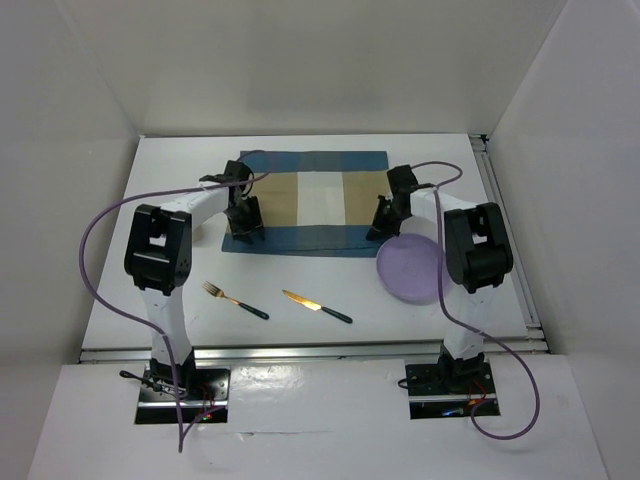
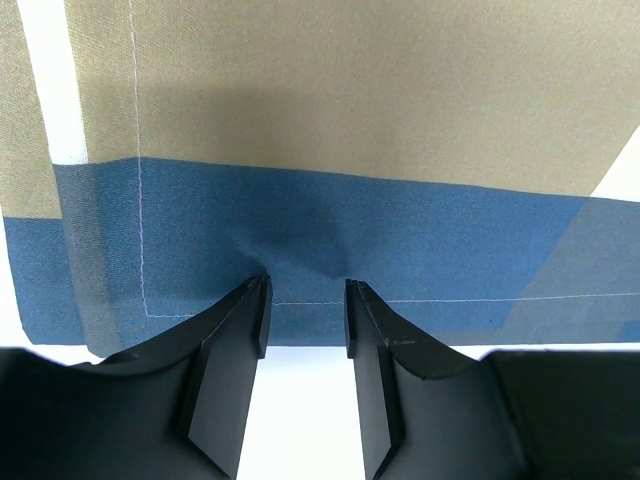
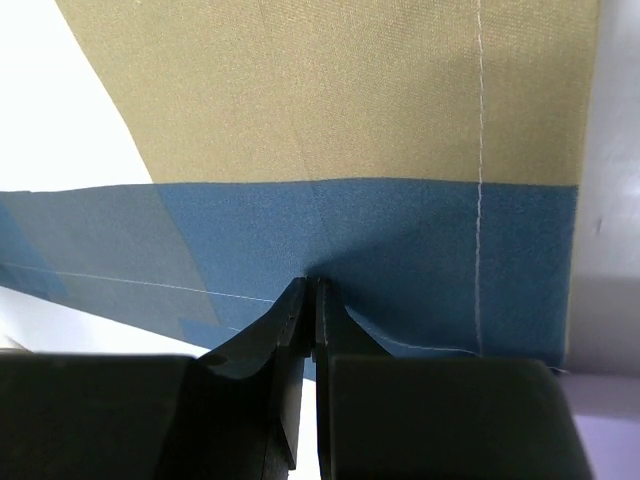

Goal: Set the dinner table for one person

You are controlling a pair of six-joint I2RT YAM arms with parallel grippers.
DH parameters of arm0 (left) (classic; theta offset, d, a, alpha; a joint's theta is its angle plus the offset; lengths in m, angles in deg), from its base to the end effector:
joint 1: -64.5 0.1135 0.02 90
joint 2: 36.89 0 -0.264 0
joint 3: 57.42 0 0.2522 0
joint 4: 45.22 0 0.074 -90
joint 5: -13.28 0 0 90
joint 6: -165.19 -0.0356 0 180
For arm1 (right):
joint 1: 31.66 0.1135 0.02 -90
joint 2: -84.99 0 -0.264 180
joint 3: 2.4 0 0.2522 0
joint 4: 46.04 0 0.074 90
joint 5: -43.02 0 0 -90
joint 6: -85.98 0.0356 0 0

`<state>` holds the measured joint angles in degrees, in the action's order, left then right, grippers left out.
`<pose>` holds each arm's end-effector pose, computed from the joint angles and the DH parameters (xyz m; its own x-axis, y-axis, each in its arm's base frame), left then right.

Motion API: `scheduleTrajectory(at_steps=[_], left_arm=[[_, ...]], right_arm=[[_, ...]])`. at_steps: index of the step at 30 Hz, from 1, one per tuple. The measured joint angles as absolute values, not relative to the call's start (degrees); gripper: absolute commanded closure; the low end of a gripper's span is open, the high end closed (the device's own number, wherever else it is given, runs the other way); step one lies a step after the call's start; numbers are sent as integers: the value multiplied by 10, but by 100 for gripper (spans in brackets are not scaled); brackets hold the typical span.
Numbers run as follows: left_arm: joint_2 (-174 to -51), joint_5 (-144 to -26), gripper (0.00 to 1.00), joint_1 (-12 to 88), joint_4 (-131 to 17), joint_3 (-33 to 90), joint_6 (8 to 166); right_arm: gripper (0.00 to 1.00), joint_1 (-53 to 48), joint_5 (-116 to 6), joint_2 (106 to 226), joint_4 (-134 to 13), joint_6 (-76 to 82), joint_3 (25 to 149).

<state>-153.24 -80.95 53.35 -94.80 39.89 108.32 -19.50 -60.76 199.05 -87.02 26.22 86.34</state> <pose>0.4071 -0.0829 0.1658 -0.8849 -0.3811 -0.2677 -0.3157 0.9134 -0.2568 0.3885 0.0924 0.1473 -0.9235 0.3014 -0.2374 0.1932 0.8999 0.3909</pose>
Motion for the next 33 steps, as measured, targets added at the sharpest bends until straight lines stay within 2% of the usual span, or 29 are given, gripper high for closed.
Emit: scheduleTrajectory(at_steps=[11,13,15,17,18,21,24,26,31,33], left_arm=[[-1477,-805,47,532,-946,321,1085],[-1471,-797,47,532,-956,317,1084],[-1469,-787,46,532,-976,320,1083],[-1467,-780,46,532,-1004,335,1081],[-1465,-776,41,532,-1022,351,1081],[-1448,-759,35,532,-1059,415,1077],[-1421,-736,26,533,-1077,489,1069],[-1400,-715,24,538,-1080,524,1068],[-1368,-660,22,602,-1097,549,1071],[-1370,-656,17,639,-1104,549,1070]], right_arm=[[91,-183,-607,1923,-852,279,769],[87,-183,-606,1923,-856,278,771],[79,-183,-595,1923,-874,273,779],[67,-182,-582,1923,-900,266,796],[56,-180,-576,1923,-917,263,810],[36,-180,-562,1923,-953,251,872],[21,-179,-557,1921,-962,242,934],[17,-177,-555,1911,-963,236,960],[16,-174,-561,1876,-971,233,969],[16,-174,-562,1869,-975,233,969]])
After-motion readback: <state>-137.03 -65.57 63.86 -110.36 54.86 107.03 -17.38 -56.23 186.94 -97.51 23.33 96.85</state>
